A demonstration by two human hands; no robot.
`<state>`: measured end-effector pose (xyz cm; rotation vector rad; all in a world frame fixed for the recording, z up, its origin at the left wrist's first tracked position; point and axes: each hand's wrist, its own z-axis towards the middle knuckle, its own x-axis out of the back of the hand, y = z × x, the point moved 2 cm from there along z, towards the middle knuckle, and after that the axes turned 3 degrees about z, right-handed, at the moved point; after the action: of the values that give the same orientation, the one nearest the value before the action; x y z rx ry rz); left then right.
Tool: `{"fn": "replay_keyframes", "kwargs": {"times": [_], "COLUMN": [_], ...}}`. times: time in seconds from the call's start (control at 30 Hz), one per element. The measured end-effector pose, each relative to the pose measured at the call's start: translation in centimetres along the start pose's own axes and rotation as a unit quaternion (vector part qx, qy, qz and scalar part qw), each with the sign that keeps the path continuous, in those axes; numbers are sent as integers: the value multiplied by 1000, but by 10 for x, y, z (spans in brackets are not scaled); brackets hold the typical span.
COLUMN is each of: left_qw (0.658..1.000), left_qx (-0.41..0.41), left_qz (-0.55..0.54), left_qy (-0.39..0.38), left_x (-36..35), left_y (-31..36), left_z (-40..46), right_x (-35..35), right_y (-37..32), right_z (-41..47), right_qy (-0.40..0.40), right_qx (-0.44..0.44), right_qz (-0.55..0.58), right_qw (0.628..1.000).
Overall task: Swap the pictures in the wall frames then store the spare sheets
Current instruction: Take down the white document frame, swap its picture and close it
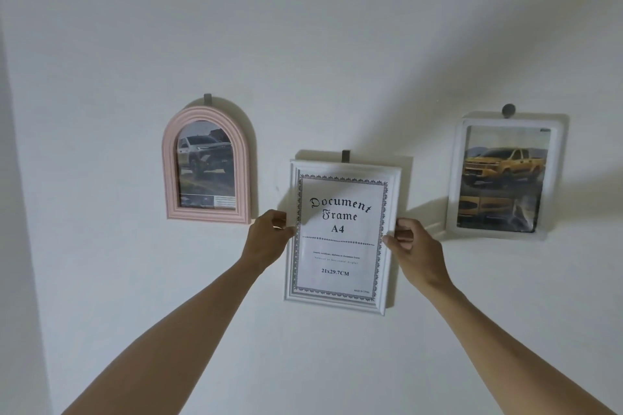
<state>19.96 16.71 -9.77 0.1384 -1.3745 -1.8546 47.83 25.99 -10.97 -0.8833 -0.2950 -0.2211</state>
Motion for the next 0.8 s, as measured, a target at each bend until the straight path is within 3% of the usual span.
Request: {"fn": "replay_keyframes", "kwargs": {"times": [0.33,0.8], "left_qw": [999,991], "left_qx": [-40,-14], "left_qz": [-8,-72], "left_qy": [16,-111], "left_x": [18,95], "left_y": [17,-19], "left_z": [-12,-71], "right_x": [7,-36], "right_y": [-20,-47], "right_z": [-6,-93], "right_qy": [19,25], "right_qx": [-17,-99], "right_qz": [10,-3], "right_qw": [1000,995]}}
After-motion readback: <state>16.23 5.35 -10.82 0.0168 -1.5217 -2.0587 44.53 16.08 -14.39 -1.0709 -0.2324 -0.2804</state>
